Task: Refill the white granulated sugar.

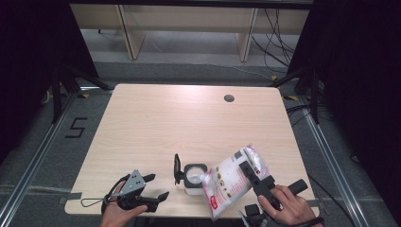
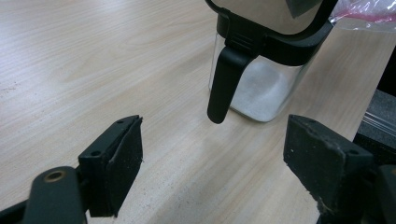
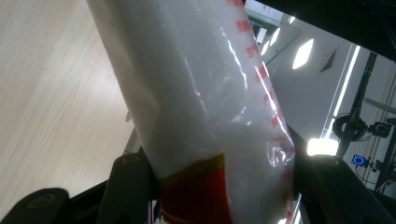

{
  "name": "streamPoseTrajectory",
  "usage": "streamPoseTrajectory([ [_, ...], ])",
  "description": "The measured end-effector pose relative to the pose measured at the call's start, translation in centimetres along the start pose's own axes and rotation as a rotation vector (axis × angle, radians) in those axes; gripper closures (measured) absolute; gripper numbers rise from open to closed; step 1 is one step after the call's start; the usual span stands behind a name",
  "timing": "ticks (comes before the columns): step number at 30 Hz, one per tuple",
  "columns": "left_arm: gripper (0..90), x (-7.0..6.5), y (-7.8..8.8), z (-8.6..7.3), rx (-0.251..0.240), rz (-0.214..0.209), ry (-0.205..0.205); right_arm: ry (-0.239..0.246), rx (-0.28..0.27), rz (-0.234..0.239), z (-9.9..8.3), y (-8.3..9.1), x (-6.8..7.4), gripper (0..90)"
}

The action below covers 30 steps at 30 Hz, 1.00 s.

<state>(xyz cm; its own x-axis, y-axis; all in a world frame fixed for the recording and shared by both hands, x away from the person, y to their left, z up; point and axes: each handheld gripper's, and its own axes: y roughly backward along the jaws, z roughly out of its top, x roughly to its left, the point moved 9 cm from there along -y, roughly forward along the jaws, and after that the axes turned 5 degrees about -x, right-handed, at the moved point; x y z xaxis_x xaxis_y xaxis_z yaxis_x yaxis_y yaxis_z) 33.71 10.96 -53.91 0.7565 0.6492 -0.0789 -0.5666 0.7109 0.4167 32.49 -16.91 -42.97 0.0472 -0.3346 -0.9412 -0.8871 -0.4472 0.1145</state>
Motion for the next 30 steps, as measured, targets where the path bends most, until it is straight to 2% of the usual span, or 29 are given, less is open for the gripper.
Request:
streamPoseTrajectory([
  [2,19.1,-0.11,-0.02,-0.03,-0.001,0.006,0.031,0.000,-0.001,0.000,-0.03,-0.03,-0.03,53.1],
  [6,19.1,-0.12,-0.03,-0.04,0.000,0.005,0.026,0.001,0.000,-0.001,0.03,-0.01,-0.07,53.1],
  [8,19.1,0.03,-0.02,0.05,-0.002,0.000,-0.001,-0.005,0.005,0.001,0.00,0.02,-0.04,53.1],
  [10,19.2,0.02,0.00,0.03,-0.001,-0.002,-0.004,0.007,0.013,0.019,-0.01,0.07,-0.05,53.2],
  [12,19.2,-0.07,-0.02,-0.01,-0.002,0.006,0.027,0.004,0.001,0.003,0.05,-0.02,-0.15,53.2],
  [15,19.2,0.01,0.00,0.01,0.000,0.001,0.001,-0.002,0.007,0.009,0.06,0.06,-0.12,53.2],
  [17,19.2,-0.06,0.00,0.00,-0.002,0.006,0.022,-0.003,0.005,0.010,0.10,0.05,-0.13,53.2],
  [19,19.2,0.04,0.03,0.04,-0.001,-0.001,-0.005,-0.001,0.005,0.010,0.12,0.06,-0.13,53.2],
  [21,19.2,-0.10,-0.02,-0.02,-0.002,0.005,0.030,0.002,0.002,0.009,0.14,0.01,-0.20,53.3],
  [22,19.2,-0.10,-0.02,-0.01,-0.002,0.005,0.030,0.002,0.001,0.011,0.14,0.01,-0.18,53.3],
  [23,19.2,0.02,0.01,0.05,-0.002,-0.001,-0.004,-0.004,0.005,0.012,0.10,0.05,-0.11,53.3],
  [25,19.1,0.03,0.00,0.04,-0.001,-0.001,-0.003,-0.003,0.004,0.011,0.11,0.05,-0.13,53.3],
  [27,19.2,-0.10,-0.03,-0.01,-0.003,0.005,0.029,-0.003,0.003,0.013,0.10,0.03,-0.13,53.4],
  [28,19.1,-0.04,0.02,0.01,-0.001,0.006,0.017,-0.012,0.006,0.015,0.08,0.05,-0.04,53.4],
  [29,19.2,0.02,0.03,0.03,-0.001,0.002,0.001,0.001,0.002,0.010,0.14,0.03,-0.20,53.4],
  [30,19.2,-0.03,0.03,0.00,-0.001,0.006,0.013,0.007,-0.002,0.010,0.18,-0.01,-0.27,53.4],
])
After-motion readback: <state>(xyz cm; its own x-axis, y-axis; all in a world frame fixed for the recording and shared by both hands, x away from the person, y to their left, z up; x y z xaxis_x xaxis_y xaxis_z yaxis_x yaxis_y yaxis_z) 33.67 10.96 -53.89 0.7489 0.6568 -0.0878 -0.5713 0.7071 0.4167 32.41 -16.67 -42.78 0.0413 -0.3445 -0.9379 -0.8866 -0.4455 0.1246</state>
